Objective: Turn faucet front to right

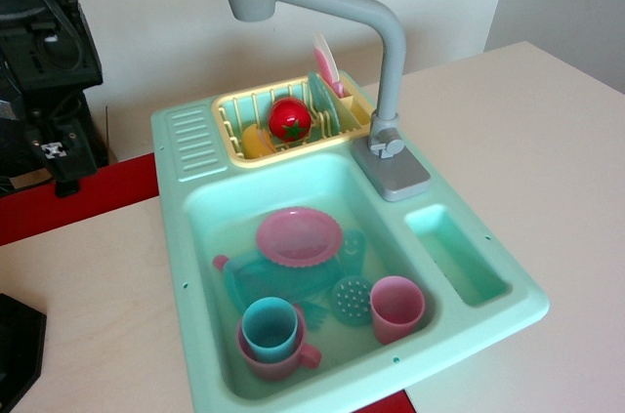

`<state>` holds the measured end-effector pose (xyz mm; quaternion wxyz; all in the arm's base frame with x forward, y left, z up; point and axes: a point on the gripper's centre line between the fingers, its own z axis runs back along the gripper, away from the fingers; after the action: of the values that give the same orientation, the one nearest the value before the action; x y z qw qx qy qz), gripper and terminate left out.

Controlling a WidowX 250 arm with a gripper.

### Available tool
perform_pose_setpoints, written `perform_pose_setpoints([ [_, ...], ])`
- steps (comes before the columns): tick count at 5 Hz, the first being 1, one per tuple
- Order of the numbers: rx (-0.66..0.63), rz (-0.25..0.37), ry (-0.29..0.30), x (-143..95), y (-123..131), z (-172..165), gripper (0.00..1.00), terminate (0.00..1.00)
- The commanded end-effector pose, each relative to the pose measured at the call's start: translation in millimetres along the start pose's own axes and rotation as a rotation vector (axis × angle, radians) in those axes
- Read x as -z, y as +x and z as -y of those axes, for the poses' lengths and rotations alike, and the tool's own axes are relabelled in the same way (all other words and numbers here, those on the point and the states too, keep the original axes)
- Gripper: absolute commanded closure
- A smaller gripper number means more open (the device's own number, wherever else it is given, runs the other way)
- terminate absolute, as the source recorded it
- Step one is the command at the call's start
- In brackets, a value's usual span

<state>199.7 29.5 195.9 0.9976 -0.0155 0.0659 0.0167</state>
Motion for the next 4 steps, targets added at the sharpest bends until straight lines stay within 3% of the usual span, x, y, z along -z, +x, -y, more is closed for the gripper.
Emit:
perform_pose_setpoints([
  [1, 0.0, 0.0, 0.0, 0.0, 0.0, 0.0, 0.0, 0.0],
  [4, -0.119, 0.002, -0.011, -4.6, 61.2, -48.0, 0.0, 0.0],
])
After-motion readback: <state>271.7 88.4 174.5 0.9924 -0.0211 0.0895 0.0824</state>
